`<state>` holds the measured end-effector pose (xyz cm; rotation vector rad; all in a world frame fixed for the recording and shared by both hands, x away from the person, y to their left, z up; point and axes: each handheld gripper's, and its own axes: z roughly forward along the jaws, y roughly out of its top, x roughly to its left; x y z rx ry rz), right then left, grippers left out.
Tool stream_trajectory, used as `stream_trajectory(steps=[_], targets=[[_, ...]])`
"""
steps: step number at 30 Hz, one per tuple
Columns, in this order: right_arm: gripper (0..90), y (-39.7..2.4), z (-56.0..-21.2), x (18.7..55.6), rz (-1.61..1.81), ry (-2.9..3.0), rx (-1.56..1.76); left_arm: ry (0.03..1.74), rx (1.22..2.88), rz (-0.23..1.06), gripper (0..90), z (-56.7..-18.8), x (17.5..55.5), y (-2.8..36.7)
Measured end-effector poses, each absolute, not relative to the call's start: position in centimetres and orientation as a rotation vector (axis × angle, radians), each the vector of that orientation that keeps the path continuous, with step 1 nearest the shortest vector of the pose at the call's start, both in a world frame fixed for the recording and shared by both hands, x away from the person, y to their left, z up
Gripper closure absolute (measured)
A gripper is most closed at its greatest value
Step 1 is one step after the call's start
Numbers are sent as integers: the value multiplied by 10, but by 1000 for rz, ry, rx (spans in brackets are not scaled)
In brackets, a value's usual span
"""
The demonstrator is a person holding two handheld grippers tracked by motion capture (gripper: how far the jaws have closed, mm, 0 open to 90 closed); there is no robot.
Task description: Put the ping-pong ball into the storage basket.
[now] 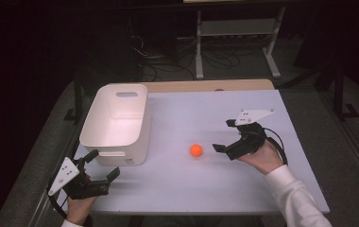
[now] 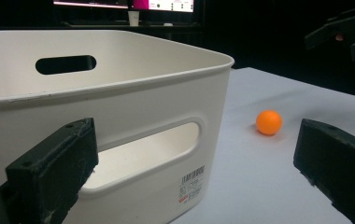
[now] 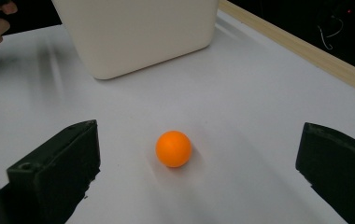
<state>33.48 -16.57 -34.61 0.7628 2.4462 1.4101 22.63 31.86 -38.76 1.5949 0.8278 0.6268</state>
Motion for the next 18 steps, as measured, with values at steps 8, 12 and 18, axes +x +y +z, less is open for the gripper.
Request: stream_trajectory(steps=[8,12,18], targets=[[0,-158,-348,336,1408,2465,755,826,1596,627,0,-388,226,319],[0,-153,-348,338,1413,2474,744,828,1595,627,0,-388,226,319],[0,-144,-351,339,1405,2500,726,826,1596,625,0,-388,226,319]])
